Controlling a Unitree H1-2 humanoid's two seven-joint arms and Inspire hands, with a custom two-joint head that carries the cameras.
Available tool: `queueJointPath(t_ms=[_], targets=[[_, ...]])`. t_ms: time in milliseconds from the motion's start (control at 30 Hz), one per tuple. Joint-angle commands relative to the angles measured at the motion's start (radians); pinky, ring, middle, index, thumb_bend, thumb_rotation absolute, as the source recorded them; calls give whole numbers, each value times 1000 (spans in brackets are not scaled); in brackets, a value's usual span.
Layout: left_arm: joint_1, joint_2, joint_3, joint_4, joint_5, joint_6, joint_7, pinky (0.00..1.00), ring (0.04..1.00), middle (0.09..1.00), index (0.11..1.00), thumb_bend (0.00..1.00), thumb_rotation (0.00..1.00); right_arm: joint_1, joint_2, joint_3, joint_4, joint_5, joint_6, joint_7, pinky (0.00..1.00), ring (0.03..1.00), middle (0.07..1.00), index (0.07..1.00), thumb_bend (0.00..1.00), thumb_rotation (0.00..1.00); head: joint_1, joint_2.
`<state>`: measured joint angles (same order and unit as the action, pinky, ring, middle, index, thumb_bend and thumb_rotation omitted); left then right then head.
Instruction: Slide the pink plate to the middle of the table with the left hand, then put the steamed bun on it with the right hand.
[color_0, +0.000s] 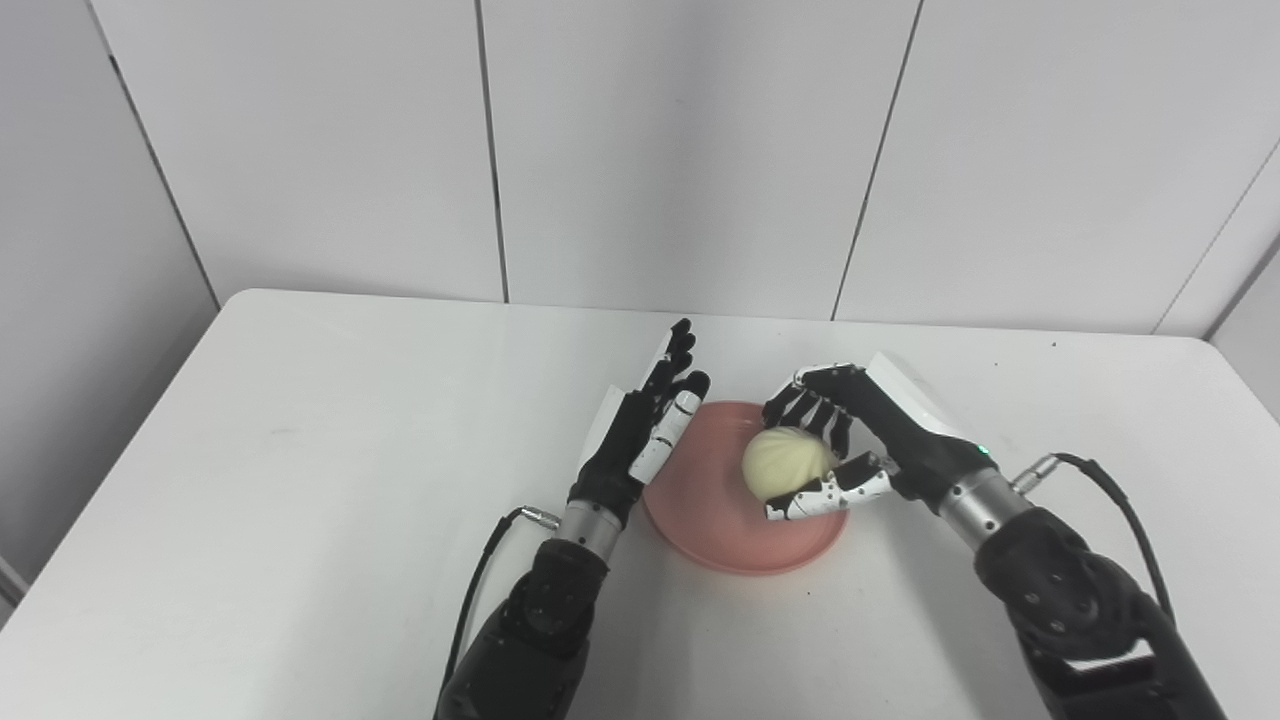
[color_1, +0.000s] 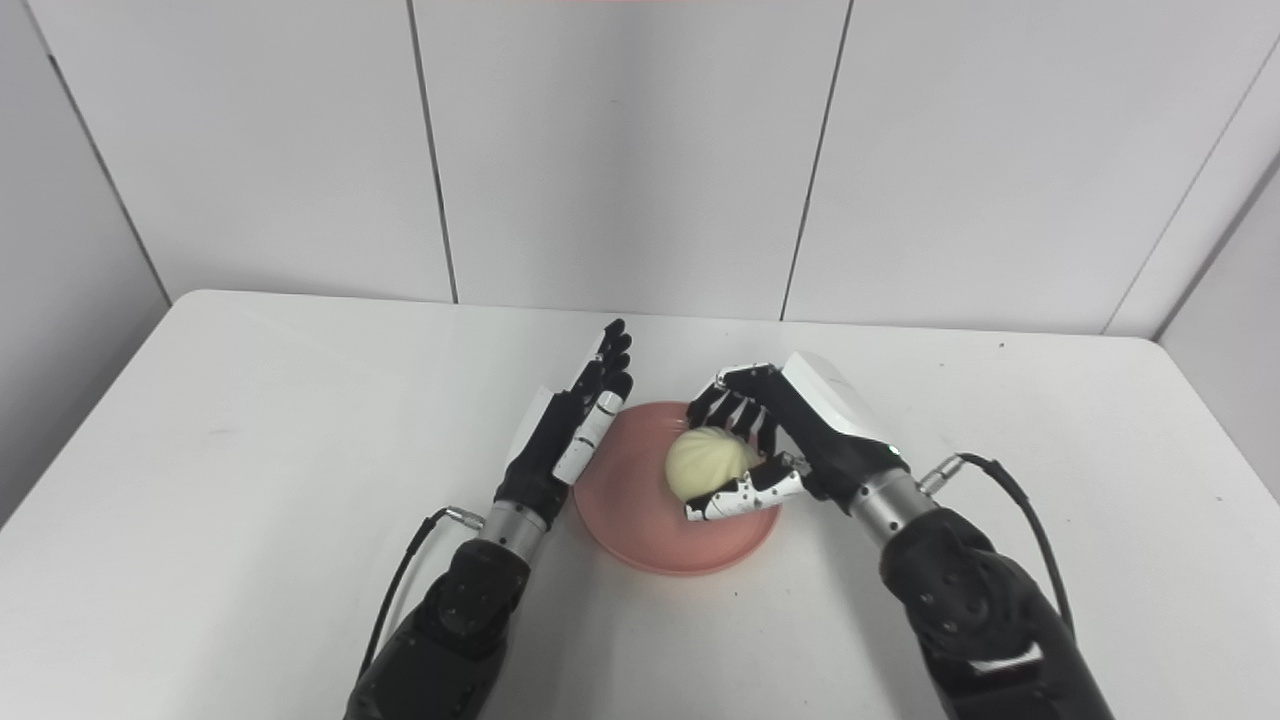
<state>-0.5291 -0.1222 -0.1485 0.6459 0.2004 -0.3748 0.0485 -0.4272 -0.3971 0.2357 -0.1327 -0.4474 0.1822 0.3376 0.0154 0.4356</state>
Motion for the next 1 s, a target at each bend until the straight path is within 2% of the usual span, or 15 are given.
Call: queueJointPath(t_ms=[0, 100, 167, 300, 400, 600, 667, 967], targets=[[64, 35, 3, 13, -10, -11, -12, 948, 977, 986, 993, 647, 1000, -48, 16, 5, -5, -19, -17, -21, 259, 373, 465, 513, 512, 0, -15, 2], [81, 45, 7, -27, -25, 14, -37, 934, 979, 988, 997, 655, 1000, -53, 36, 11, 18, -41, 1, -23, 304, 405, 504, 500, 513, 0, -46, 10], [90, 49, 14, -51, -47, 25, -60, 932, 983, 990, 998, 667, 1000, -57, 48, 16, 31, -63, 10, -24, 295, 404, 502, 501, 513, 0, -68, 19], [106, 64, 15, -97, -72, 48, -97, 966, 999, 1000, 1000, 637, 1000, -63, 64, 26, 63, -104, -7, -40, 269, 392, 496, 505, 513, 0, -106, 27], [123, 73, 18, -149, -93, 81, -119, 981, 1000, 1000, 1000, 621, 1000, -66, 69, 42, 93, -139, -39, -62, 290, 405, 499, 501, 513, 0, -136, 29], [134, 81, 22, -185, -108, 98, -127, 965, 997, 999, 998, 567, 1000, -72, 78, 58, 100, -179, -41, -83, 294, 400, 499, 505, 512, 0, -165, 35], [135, 84, 20, -188, -103, 99, -125, 970, 1000, 1000, 1000, 596, 1000, -76, 82, 57, 102, -183, -40, -84, 291, 394, 494, 507, 512, 0, -170, 38], [139, 88, 14, -204, -101, 115, -124, 949, 994, 1000, 995, 596, 1000, -95, 91, 45, 133, -172, -53, -109, 282, 394, 494, 506, 513, 0, -171, 46]])
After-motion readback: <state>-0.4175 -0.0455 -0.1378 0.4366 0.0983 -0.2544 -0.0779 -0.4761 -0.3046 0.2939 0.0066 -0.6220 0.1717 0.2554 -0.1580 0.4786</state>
